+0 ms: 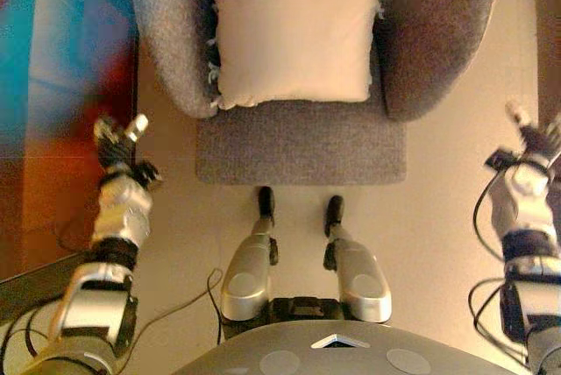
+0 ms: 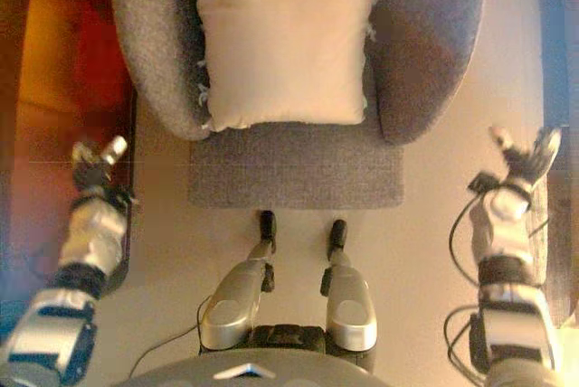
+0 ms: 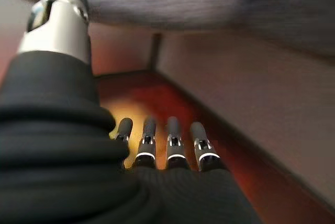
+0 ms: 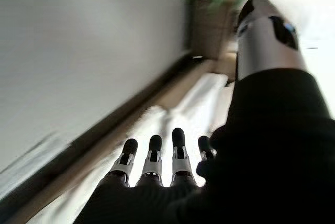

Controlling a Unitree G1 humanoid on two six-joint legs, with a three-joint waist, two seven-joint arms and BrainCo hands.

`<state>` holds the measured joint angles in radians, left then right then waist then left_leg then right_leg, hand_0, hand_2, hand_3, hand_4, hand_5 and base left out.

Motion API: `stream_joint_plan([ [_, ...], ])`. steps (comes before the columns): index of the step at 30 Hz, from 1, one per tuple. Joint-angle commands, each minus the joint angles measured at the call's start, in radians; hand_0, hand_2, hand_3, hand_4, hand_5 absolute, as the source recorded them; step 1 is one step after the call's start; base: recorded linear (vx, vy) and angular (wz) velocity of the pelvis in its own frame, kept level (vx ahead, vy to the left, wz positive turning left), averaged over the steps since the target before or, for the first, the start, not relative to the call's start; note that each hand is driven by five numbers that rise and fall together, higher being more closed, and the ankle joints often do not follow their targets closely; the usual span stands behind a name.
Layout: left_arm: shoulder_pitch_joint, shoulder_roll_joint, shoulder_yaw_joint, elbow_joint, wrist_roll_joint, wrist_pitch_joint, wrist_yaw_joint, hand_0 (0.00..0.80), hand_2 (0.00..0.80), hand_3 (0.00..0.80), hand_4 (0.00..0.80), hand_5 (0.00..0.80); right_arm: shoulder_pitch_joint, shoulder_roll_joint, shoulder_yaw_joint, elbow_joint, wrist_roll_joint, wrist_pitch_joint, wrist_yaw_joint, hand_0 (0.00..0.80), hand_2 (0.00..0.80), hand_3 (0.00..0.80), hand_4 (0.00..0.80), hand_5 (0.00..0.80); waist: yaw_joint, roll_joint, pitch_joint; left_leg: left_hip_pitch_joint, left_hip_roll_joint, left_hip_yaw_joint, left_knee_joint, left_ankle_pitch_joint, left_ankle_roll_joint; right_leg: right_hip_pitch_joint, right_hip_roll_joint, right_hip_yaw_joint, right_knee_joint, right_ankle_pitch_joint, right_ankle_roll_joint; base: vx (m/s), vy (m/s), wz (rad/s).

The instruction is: Pick up the cushion and take it to the sofa

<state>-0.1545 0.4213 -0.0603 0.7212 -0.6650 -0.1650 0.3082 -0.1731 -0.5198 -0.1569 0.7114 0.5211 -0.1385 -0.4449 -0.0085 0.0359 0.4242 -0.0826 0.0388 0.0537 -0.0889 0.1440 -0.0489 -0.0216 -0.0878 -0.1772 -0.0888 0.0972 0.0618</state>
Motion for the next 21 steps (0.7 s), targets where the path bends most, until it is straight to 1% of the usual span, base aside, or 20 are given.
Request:
stream_joint_plan([
  [1,0.089,-0.054,-0.033,0.136,0.188,0.076,-0.053,0.0,0.0,0.0,0.0,0.0,0.119,0.046,0.031,0.106,-0.063,0.018,0.068,0.0,0.0,0.0,0.0,0.0,0.022,-0.044,-0.21,0.083,-0.015,0.03,0.053,-0.125,-0.016,0.009,-0.041,-0.025,0.075,-0.045,0.047,0.194,-0.067,-0.03],
  [2,0.127,-0.082,-0.047,0.183,0.233,0.098,-0.066,0.0,0.0,0.0,0.0,0.0,0.151,0.087,0.047,0.16,-0.084,0.023,0.089,0.0,0.0,0.0,0.0,0.0,0.026,-0.048,-0.238,0.107,-0.015,0.031,0.045,-0.128,-0.011,0.032,-0.035,-0.022,0.067,-0.044,0.044,0.149,-0.055,-0.01],
  [3,0.133,-0.086,-0.049,0.19,0.246,0.11,-0.069,0.0,0.0,0.0,0.0,0.0,0.156,0.092,0.049,0.168,-0.082,0.04,0.096,0.0,0.0,0.0,0.0,0.0,0.027,-0.049,-0.242,0.113,-0.015,0.031,0.042,-0.129,-0.01,0.037,-0.033,-0.022,0.065,-0.044,0.043,0.151,-0.057,0.0],
  [4,0.169,-0.108,-0.064,0.254,0.268,0.122,-0.093,0.0,0.0,0.0,0.0,0.0,0.18,0.14,0.075,0.259,-0.083,0.03,0.141,0.0,0.0,0.0,0.0,0.0,0.03,-0.054,-0.266,0.138,-0.015,0.033,0.033,-0.133,-0.005,0.061,-0.025,-0.017,0.058,-0.048,0.04,0.107,-0.052,0.01],
  [7,0.21,-0.163,-0.078,0.425,0.309,0.123,-0.114,0.0,0.0,0.0,0.0,0.0,0.205,0.218,0.117,0.446,-0.121,0.037,0.225,0.0,0.0,0.0,0.0,0.0,0.036,-0.064,-0.301,0.181,-0.015,0.035,0.023,-0.146,0.005,0.105,-0.013,-0.006,0.046,-0.057,0.035,0.109,-0.053,-0.02],
  [8,0.214,-0.173,-0.078,0.477,0.32,0.149,-0.102,0.0,0.0,0.0,0.0,0.0,0.208,0.242,0.13,0.493,-0.139,0.079,0.248,0.0,0.0,0.0,0.0,0.0,0.038,-0.066,-0.309,0.19,-0.015,0.035,0.022,-0.15,0.008,0.114,-0.011,-0.004,0.046,-0.06,0.033,0.08,-0.043,-0.03],
  [10,0.212,-0.195,-0.05,0.554,0.346,0.179,-0.078,0.0,0.0,0.0,0.0,0.0,0.214,0.284,0.153,0.56,-0.137,0.115,0.249,0.0,0.0,0.0,0.0,0.0,0.04,-0.07,-0.318,0.205,-0.015,0.036,0.021,-0.156,0.01,0.132,-0.006,0.0,0.043,-0.065,0.03,0.057,-0.026,-0.04],
  [11,0.21,-0.205,-0.031,0.593,0.373,0.208,-0.074,0.0,0.0,0.0,0.0,0.0,0.215,0.303,0.164,0.589,-0.152,0.153,0.269,0.0,0.0,0.0,0.0,0.0,0.04,-0.072,-0.323,0.216,-0.015,0.035,0.019,-0.161,0.012,0.143,-0.004,0.002,0.04,-0.068,0.027,0.055,-0.011,-0.04],
  [13,0.21,-0.217,-0.013,0.642,0.414,0.262,-0.079,0.0,0.0,0.0,0.0,0.0,0.223,0.336,0.184,0.633,-0.178,0.192,0.32,0.0,0.0,0.0,0.0,0.0,0.039,-0.072,-0.331,0.23,-0.015,0.035,0.016,-0.166,0.014,0.158,-0.003,0.003,0.034,-0.07,0.024,0.048,0.006,-0.05],
  [16,0.206,-0.228,0.005,0.683,0.432,0.3,-0.136,0.0,0.0,0.0,0.0,0.0,0.227,0.364,0.216,0.645,-0.194,0.248,0.353,0.0,0.0,0.0,0.0,0.0,0.034,-0.065,-0.339,0.243,-0.016,0.034,0.011,-0.173,0.013,0.171,-0.005,0.004,0.028,-0.075,0.023,-0.01,0.029,-0.02],
  [19,0.205,-0.229,-0.006,0.69,0.433,0.365,-0.198,0.0,0.0,0.0,0.0,0.0,0.224,0.368,0.246,0.638,-0.258,0.259,0.379,0.0,0.0,0.0,0.0,0.0,0.032,-0.056,-0.342,0.248,-0.02,0.028,0.011,-0.176,0.011,0.177,-0.009,0.0,0.026,-0.078,0.022,-0.031,0.046,-0.06],
  [21,0.204,-0.231,-0.02,0.686,0.44,0.385,-0.217,0.0,0.0,0.0,0.0,0.0,0.218,0.362,0.27,0.633,-0.293,0.256,0.366,0.0,0.0,0.0,0.0,0.0,0.031,-0.053,-0.345,0.25,-0.022,0.026,0.013,-0.179,0.012,0.179,-0.011,-0.002,0.026,-0.08,0.023,-0.032,0.053,0.01],
])
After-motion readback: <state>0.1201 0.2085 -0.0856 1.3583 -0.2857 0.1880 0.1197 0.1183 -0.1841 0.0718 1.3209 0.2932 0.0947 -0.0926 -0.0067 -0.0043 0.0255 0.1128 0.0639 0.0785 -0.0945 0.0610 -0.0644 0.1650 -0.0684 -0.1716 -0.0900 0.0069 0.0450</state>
